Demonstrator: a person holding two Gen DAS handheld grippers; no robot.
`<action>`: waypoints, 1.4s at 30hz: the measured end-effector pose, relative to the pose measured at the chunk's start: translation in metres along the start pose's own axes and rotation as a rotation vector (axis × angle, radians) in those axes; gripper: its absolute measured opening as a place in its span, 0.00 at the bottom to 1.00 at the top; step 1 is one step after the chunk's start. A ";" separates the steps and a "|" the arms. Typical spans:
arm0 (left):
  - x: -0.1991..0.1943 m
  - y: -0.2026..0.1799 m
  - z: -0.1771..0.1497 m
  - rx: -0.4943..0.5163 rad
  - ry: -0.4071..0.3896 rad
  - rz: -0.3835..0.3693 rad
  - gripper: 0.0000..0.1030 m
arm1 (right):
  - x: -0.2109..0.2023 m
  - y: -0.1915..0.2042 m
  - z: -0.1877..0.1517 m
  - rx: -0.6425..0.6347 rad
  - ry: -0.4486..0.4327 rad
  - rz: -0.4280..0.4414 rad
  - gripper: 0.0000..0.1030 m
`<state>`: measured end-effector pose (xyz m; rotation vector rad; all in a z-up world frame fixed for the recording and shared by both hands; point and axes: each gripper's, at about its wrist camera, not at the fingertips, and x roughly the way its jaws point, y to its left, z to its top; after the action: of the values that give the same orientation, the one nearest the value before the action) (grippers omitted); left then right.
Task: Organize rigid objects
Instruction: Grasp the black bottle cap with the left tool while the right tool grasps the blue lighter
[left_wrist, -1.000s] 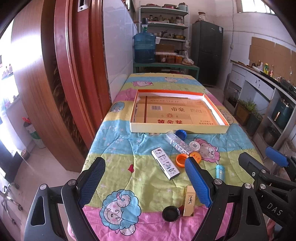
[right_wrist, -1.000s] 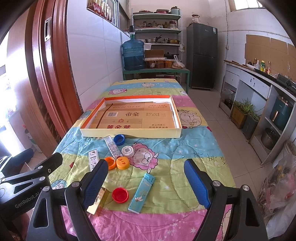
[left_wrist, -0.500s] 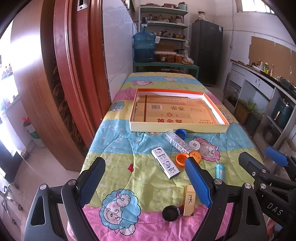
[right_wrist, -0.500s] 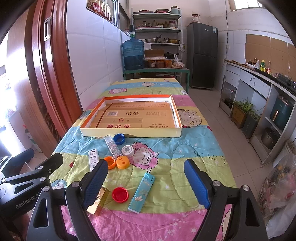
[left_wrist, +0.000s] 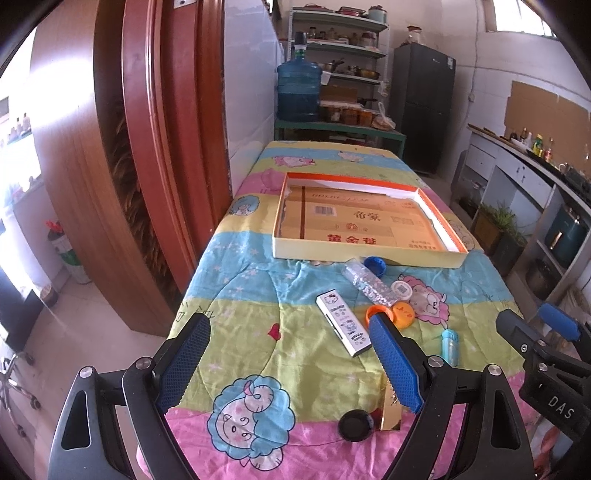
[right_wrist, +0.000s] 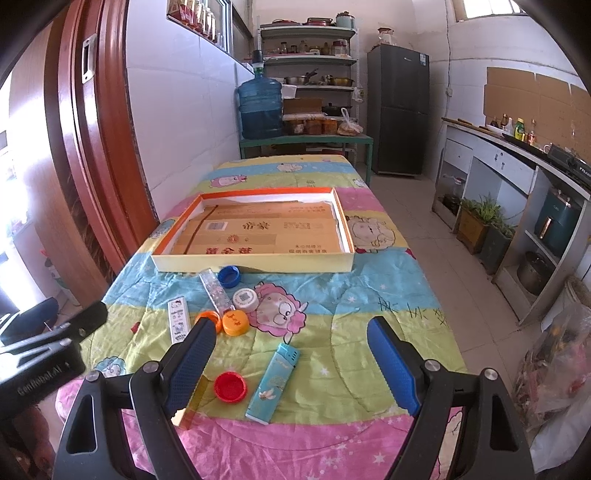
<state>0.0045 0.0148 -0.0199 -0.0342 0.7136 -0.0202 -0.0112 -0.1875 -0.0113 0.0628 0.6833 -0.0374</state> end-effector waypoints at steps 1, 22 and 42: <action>0.001 0.002 -0.001 0.002 0.003 -0.009 0.86 | 0.001 -0.001 -0.002 0.001 0.007 0.001 0.81; 0.025 -0.014 -0.086 0.223 0.138 -0.177 0.80 | 0.027 -0.012 -0.048 -0.007 0.117 0.057 0.81; 0.050 -0.023 -0.076 0.198 0.105 -0.211 0.58 | 0.063 -0.007 -0.050 0.017 0.158 0.049 0.65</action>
<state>-0.0074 -0.0112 -0.1097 0.0819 0.8081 -0.2966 0.0059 -0.1919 -0.0904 0.0995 0.8393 0.0091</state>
